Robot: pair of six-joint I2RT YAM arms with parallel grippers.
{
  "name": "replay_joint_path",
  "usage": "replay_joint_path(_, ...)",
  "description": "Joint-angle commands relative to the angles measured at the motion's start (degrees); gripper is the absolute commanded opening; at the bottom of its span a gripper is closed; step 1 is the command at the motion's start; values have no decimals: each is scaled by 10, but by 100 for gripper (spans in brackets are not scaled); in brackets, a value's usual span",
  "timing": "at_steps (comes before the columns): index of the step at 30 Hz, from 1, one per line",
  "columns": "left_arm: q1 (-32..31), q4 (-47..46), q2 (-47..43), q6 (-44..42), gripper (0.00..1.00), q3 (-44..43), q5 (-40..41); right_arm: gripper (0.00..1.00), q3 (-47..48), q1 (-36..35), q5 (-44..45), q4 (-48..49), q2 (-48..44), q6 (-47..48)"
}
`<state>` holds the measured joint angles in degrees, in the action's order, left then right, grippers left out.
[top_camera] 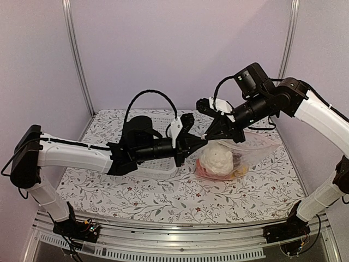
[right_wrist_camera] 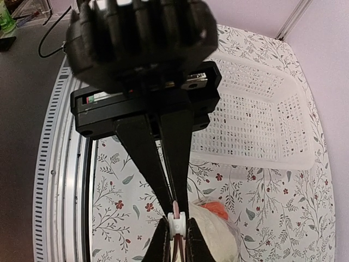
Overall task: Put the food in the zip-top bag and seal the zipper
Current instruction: Hold the zipper from the zipper food storage bag, then zip the zipper on the zipper food storage bag.
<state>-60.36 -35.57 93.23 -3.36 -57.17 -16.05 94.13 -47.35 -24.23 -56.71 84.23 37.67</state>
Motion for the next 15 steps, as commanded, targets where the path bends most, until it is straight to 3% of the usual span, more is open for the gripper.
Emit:
replay_joint_path(1,-7,1,-22,3,0,-5,4,0,22,-5,11,-20,17,9)
replay_joint_path(7,0,1,-36,7,0,13,22,0,27,5,45,-35,10,14)
replay_joint_path(15,11,10,-85,9,0,59,68,0,22,69,25,-72,-15,29)
